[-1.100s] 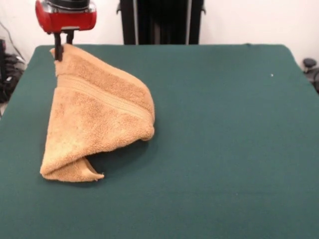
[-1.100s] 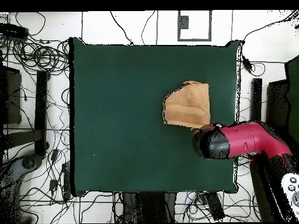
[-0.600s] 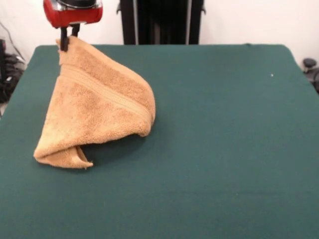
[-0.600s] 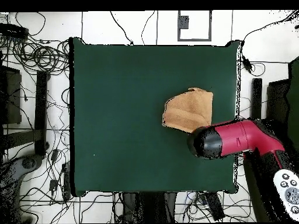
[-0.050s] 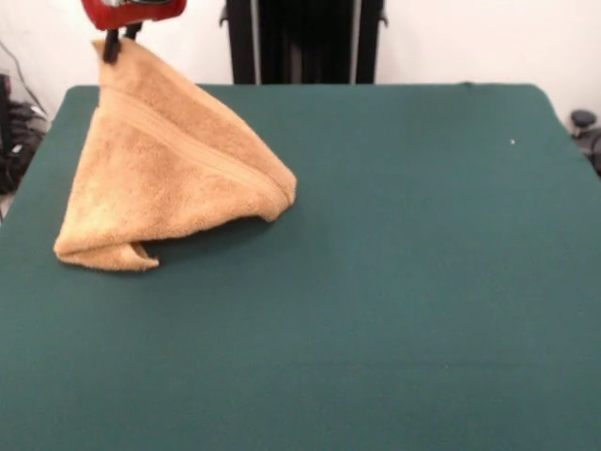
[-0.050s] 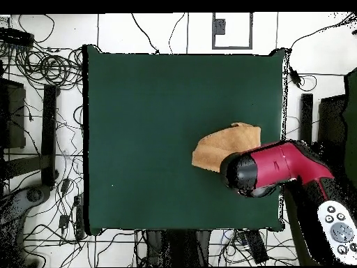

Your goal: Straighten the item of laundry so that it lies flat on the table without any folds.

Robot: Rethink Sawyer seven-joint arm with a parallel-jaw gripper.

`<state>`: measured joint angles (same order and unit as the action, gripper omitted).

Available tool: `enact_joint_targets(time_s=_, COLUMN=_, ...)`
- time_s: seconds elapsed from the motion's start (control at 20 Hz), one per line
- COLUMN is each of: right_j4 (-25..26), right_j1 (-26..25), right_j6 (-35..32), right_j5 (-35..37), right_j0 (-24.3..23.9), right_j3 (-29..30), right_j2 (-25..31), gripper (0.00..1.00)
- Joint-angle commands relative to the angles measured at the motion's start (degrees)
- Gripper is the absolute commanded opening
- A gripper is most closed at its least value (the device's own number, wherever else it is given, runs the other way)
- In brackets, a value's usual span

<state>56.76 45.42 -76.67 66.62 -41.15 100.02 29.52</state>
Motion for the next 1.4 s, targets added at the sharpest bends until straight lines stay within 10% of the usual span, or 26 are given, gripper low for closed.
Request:
enact_joint_targets(time_s=0.05, right_j4=5.0, right_j1=0.1, right_j6=18.9, right_j5=9.0, right_j0=3.7, right_j3=0.8, right_j2=-1.8, gripper=0.0)
enact_joint_targets(time_s=0.9, right_j4=8.1, right_j1=-5.0, right_j6=13.9, right_j5=9.4, right_j0=6.5, right_j3=-1.9, right_j2=-4.6, gripper=0.0)
enact_joint_targets(time_s=1.4, right_j4=7.3, right_j1=4.2, right_j6=24.8, right_j5=12.2, right_j0=5.0, right_j3=1.6, right_j2=-5.7, gripper=0.0)
